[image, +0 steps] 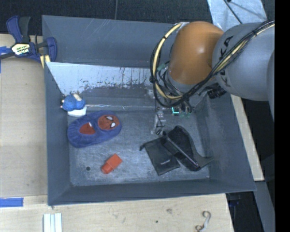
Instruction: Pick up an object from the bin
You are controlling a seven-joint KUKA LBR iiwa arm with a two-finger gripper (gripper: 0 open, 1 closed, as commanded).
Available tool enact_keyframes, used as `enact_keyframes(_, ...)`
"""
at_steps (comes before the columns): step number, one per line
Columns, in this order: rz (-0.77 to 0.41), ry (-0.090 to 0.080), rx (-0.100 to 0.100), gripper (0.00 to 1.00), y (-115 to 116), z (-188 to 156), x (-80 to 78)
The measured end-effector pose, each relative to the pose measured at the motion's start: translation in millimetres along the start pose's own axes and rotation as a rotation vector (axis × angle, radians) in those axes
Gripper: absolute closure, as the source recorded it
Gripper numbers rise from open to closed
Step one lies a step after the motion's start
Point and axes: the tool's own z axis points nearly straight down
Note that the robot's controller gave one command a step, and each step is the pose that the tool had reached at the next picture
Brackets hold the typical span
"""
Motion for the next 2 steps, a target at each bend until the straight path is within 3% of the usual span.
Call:
enact_keyframes(1, -0.044, 0.002, 0.002, 0.0, -45.1, 81.1, 35.3)
enact_keyframes(2, -0.045, -0.009, 0.001, 1.0, -42.6, 76.1, 31.8)
